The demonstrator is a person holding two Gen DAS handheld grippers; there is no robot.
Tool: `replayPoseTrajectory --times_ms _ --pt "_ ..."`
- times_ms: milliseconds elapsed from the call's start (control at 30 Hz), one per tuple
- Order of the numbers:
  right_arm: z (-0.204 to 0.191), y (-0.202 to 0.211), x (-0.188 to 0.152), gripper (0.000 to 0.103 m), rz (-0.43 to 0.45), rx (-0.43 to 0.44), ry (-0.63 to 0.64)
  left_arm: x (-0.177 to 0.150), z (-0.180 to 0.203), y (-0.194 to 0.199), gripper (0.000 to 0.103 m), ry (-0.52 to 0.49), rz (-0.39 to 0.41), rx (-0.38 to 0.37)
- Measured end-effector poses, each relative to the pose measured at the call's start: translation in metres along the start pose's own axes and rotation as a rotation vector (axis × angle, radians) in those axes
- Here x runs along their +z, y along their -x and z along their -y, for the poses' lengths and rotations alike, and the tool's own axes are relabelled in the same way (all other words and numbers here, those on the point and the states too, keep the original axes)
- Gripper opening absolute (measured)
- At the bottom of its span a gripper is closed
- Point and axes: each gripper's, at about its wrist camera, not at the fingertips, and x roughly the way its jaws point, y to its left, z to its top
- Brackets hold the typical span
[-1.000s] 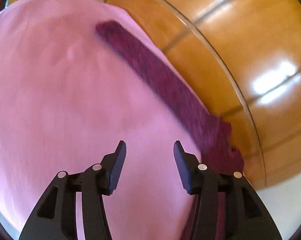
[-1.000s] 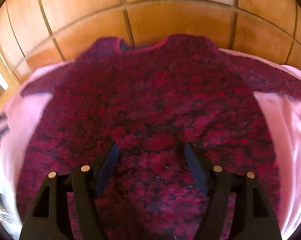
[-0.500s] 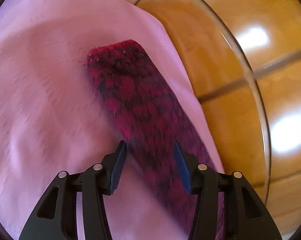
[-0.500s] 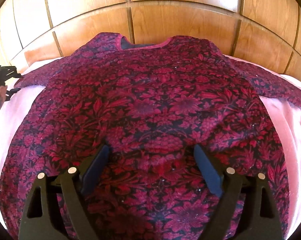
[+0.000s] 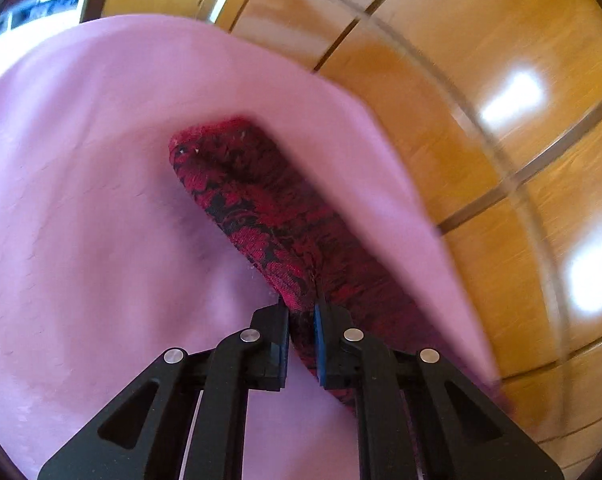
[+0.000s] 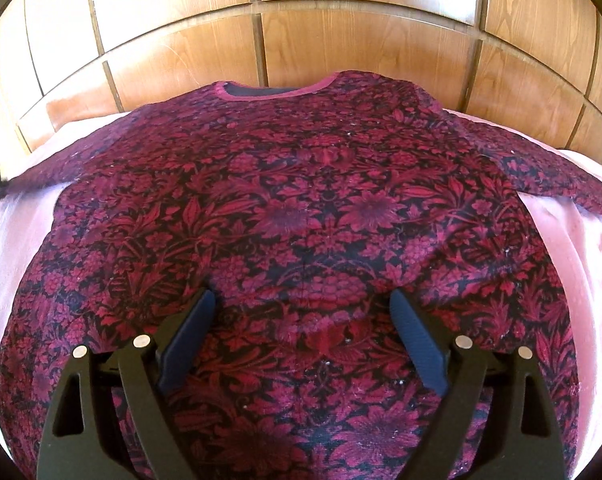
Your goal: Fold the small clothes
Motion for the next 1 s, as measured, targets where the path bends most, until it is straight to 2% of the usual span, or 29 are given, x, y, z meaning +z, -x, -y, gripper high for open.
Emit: replayPoseTrajectory --times_ms 67,133,167,200,233,267,367,433,500,533,567,633,700,767,833,900,1000 --pt "0.0 0.0 0.0 0.089 0.0 0.001 -0.001 -0.004 -0.002 0.002 0.014 -0.016 -0.002 0.006" --pt "0.001 0.0 0.0 0.089 0.001 0.003 -0.003 -0.003 0.002 0.01 0.027 -0.002 0.0 0.029" --pt "0.001 0.0 0.0 0.089 0.002 0.004 -0.004 -0.004 0.006 0.019 0.046 0.016 0.008 0.056" --pt "0.001 0.0 0.0 0.089 0.003 0.006 -0.006 -0.007 0.01 0.027 0.057 0.029 0.029 0.06" --pt "0.001 0.0 0.0 0.089 0.003 0.009 -0.008 -0.012 0.017 0.038 0.057 0.036 0.057 0.041" --pt "0.002 0.0 0.0 0.089 0.003 0.011 -0.009 -0.02 0.03 0.048 0.057 -0.002 0.062 0.006" --pt "0.002 0.0 0.0 0.089 0.002 0.014 -0.011 -0.06 0.082 0.073 0.057 -0.175 0.055 -0.09" --pt "0.004 0.001 0.0 0.089 -0.001 0.025 -0.018 -0.102 0.119 0.083 0.057 -0.31 -0.001 -0.176" --pt "0.009 0.003 0.002 0.089 -0.009 0.051 -0.038 -0.158 0.159 0.091 0.057 -0.473 -0.06 -0.25" --pt "0.016 0.006 0.005 0.087 -0.016 0.087 -0.073 -0.185 0.175 0.094 0.057 -0.544 -0.087 -0.281" --pt "0.024 0.009 0.008 0.08 -0.019 0.119 -0.11 -0.218 0.192 0.095 0.057 -0.621 -0.128 -0.322" --pt "0.055 0.019 0.016 0.066 -0.017 0.181 -0.236 -0.264 0.21 0.093 0.057 -0.72 -0.184 -0.358" --pt "0.096 0.03 0.021 0.065 0.021 0.187 -0.367 -0.306 0.222 0.088 0.057 -0.825 -0.215 -0.362" --pt "0.152 0.041 0.025 0.065 0.072 0.173 -0.507 -0.325 0.222 0.083 0.057 -0.872 -0.222 -0.342" --pt "0.208 0.045 0.026 0.065 0.107 0.122 -0.634 -0.332 0.218 0.076 0.059 -0.882 -0.215 -0.326" --pt "0.257 0.042 0.027 0.063 0.132 0.079 -0.737 -0.329 0.218 0.073 0.059 -0.855 -0.229 -0.345" --pt "0.331 0.023 0.025 0.062 0.129 0.048 -0.932 -0.331 0.215 0.07 0.063 -0.855 -0.231 -0.359"
